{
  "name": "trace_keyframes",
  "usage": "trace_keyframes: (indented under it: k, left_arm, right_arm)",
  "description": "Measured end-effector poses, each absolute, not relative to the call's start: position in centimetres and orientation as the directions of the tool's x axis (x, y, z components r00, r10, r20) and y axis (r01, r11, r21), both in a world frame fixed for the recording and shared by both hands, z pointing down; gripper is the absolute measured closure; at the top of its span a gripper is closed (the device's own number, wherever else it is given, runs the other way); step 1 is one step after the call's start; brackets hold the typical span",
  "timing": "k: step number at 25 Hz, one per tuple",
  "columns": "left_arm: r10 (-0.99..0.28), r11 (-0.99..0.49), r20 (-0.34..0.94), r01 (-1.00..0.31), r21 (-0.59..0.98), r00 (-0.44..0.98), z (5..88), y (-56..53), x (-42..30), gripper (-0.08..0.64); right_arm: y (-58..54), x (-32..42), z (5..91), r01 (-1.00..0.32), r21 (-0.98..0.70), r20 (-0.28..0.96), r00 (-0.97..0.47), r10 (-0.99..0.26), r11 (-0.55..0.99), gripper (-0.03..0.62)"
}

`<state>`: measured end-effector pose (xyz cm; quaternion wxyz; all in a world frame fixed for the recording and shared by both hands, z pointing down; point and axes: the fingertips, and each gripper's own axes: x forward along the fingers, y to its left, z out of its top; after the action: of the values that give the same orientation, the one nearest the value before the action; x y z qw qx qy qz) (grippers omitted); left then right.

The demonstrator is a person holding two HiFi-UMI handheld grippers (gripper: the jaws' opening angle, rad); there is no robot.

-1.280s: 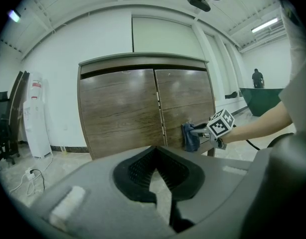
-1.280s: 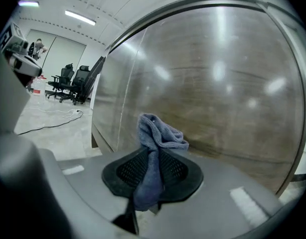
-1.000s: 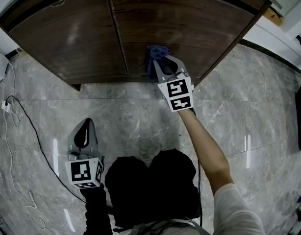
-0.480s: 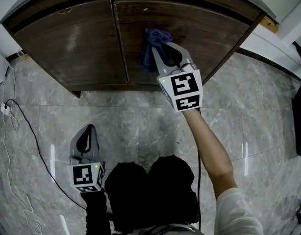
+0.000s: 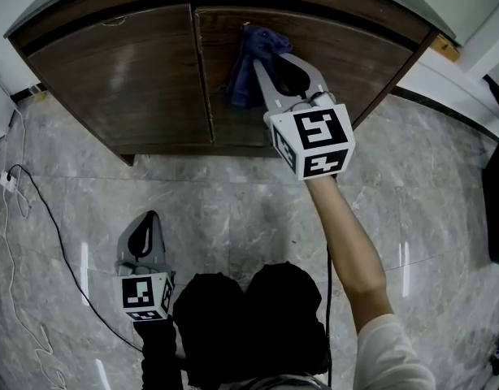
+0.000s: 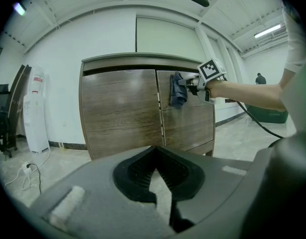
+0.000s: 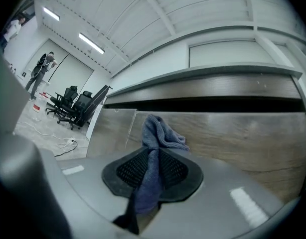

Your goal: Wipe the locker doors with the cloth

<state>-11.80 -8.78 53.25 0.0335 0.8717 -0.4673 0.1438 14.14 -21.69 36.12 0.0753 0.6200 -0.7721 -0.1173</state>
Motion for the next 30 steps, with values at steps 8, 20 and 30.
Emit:
trace_keyframes:
  k: [8, 20, 30]
  left_arm:
    - [-0.805, -0.559, 0.283, -0.826, -0.068, 0.522, 53.4, -8.9, -11.8, 0.558]
    - [-0.805, -0.559, 0.285, -0.827, -0.069, 0.52, 53.7, -8.9, -12.2, 0.558]
    - [-0.808, -0.554, 0.285, -0.829, -0.072, 0.515, 53.4, -9.0, -12.8, 0.558]
  right_arm:
    - [-22.3, 12.6, 31.0, -0.93, 0.311, -0.11, -0.24, -0.964, 0.196, 0.522]
    - [-22.4, 12.0, 36.6, -0.935, 0.289, -0.095, -0.24, -0.966, 0.204, 0.522]
    - [-22.7, 10.9, 45.8, -0.927, 0.273, 0.027, -0.259, -0.966, 0.256, 0.522]
